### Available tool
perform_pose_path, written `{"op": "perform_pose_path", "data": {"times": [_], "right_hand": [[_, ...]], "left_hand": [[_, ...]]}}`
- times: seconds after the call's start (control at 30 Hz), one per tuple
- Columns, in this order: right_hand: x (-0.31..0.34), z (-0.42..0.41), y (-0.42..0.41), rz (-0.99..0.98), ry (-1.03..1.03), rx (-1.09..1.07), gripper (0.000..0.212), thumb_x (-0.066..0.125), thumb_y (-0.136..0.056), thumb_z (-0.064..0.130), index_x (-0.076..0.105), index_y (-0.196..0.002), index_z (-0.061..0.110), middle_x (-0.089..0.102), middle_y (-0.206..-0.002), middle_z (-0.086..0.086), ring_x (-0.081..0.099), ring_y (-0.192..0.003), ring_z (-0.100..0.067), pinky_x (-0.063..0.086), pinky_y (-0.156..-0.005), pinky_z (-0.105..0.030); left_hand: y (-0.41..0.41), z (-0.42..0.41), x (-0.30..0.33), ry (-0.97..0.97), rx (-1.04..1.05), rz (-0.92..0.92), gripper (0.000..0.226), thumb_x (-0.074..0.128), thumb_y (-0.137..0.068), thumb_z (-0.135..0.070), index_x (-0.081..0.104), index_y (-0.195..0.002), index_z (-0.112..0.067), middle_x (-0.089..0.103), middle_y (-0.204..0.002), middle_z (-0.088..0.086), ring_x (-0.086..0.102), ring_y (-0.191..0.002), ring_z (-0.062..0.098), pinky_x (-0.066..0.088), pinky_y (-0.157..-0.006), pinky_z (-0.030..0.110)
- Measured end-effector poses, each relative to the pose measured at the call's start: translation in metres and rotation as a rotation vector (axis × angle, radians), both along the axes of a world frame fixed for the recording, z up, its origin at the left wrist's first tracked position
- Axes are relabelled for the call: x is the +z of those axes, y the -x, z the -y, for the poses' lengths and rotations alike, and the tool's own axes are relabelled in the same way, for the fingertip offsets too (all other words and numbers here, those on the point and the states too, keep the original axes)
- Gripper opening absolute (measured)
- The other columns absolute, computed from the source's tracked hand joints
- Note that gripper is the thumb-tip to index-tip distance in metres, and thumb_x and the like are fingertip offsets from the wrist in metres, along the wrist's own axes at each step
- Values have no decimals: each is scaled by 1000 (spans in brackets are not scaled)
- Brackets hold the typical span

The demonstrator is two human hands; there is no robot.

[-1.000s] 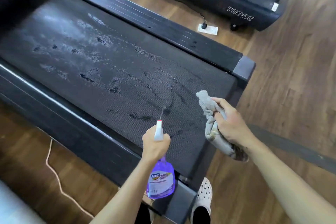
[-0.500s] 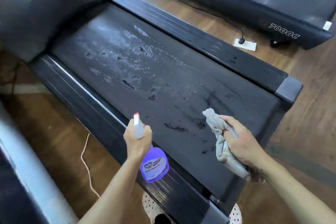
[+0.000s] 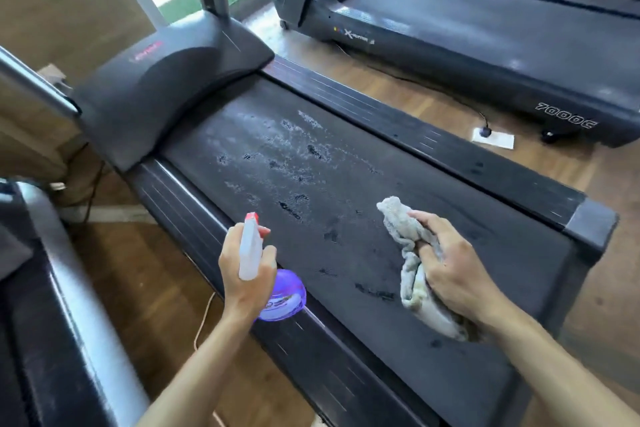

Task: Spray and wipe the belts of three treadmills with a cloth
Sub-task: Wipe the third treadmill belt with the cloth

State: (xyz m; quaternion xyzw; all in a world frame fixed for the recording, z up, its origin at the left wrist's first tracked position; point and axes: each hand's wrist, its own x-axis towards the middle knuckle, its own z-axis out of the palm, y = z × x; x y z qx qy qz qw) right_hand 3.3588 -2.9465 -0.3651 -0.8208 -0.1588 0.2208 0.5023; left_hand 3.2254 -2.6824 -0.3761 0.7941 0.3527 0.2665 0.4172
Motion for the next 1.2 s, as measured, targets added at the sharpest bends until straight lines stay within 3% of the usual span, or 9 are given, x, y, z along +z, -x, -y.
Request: {"op": "perform_pose_path", "data": {"times": [0.2,0.43,0.57,0.7,0.77,0.9,1.03,1.1,1.2], "right_hand": [[25,-25,14,44,12,63,59,45,-96,0,56,-128,48,57,-126,15,63,-112,-13,49,-105,-44],[38,-75,15,119,-43,131,53,41,-88,23,53,-132,50,56,-129,14,66,-111,-25,53,-99,-52],[16,-120,20,164,-60,120,52,44,-92,16,53,-133,46,53,-131,17,65,-111,-20,51,-101,-50],[-19,-182,25,169,-52,101,58,47,-95,2,52,-132,46,53,-132,14,62,-113,-15,49,-102,-45],[-33,-207,29,162,-40,88,57,47,-95,1,52,-136,41,52,-134,11,61,-115,-19,49,-102,-47],[-54,-251,33,164,-18,47,57,46,-94,4,51,-138,40,51,-136,11,60,-116,-22,49,-101,-48],[-62,-280,21,175,22,53,57,46,-95,7,48,-139,43,49,-139,14,56,-118,-22,47,-102,-50],[-63,-295,11,197,42,71,55,40,-92,16,48,-140,42,49,-140,12,55,-117,-24,47,-102,-51],[-66,-322,-8,214,84,91,59,35,-88,23,48,-142,40,47,-144,13,53,-119,-25,45,-103,-51]], "left_hand": [[14,-12,36,-12,60,-11,22,56,-73,-17,60,-83,-37,64,-81,-3,60,-73,20,54,-76,44],[30,-55,29,39,86,45,3,64,-83,-33,66,-86,-34,64,-77,-7,66,-71,32,57,-71,59],[27,-94,4,10,121,85,17,67,-91,-19,62,-79,-30,59,-68,-12,54,-62,7,48,-68,36],[18,-153,-31,50,94,50,6,64,-96,-14,67,-96,-20,62,-78,-9,56,-68,8,50,-74,33],[18,-175,-39,5,63,41,6,61,-99,-13,66,-102,-13,65,-85,-8,58,-72,1,47,-75,20],[11,-226,-48,-45,-17,-14,6,56,-102,-14,61,-101,-12,62,-83,2,57,-60,5,45,-61,15],[-3,-257,-46,-37,-18,-26,7,55,-102,-10,60,-99,-5,60,-82,9,55,-60,1,42,-59,8],[-9,-278,-52,-30,-13,-24,6,57,-102,-13,61,-97,-12,60,-80,6,57,-61,7,45,-59,12],[-21,-317,-63,5,40,-37,7,58,-100,-23,61,-93,-24,59,-78,-2,58,-67,21,55,-69,39]]}}
